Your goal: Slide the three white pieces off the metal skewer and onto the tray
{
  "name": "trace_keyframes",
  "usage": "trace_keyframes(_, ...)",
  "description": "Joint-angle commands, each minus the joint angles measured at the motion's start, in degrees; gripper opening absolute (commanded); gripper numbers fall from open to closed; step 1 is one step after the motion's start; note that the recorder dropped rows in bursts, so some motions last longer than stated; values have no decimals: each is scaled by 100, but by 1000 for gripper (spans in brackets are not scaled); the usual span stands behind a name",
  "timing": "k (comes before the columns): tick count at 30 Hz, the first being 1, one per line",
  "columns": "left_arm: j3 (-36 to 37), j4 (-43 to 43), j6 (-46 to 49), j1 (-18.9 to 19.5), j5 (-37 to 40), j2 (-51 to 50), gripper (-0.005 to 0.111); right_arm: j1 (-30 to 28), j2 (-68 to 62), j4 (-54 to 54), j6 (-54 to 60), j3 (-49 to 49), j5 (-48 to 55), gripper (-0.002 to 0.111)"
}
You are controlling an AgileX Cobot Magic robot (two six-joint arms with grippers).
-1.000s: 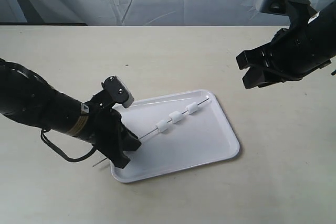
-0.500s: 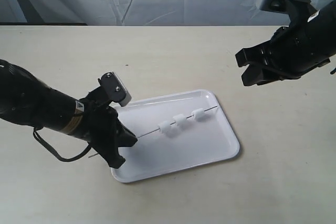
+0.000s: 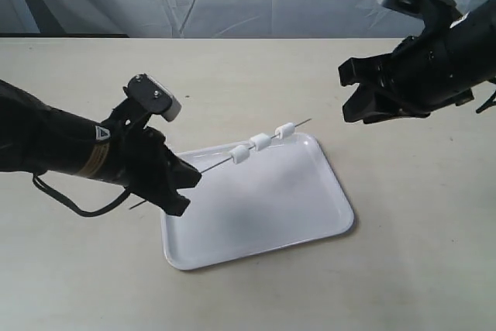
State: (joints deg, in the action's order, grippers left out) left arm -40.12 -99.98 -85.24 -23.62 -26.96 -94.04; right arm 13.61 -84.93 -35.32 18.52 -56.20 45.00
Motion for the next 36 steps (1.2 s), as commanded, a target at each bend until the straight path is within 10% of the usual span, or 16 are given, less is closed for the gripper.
trace_keyframes(1,250,4,-405,-51,-13,491,0,13,-171,-819,336,413,-317,41)
trace_keyframes(18,1591,4,-1250,-51,-230,2229,0,13,-856,-5844,3806,1764,477,51)
trace_keyframes(36,1842,4,-1679,-51,-497,3001,0,13,-957,-6463,4453,1936,988,50)
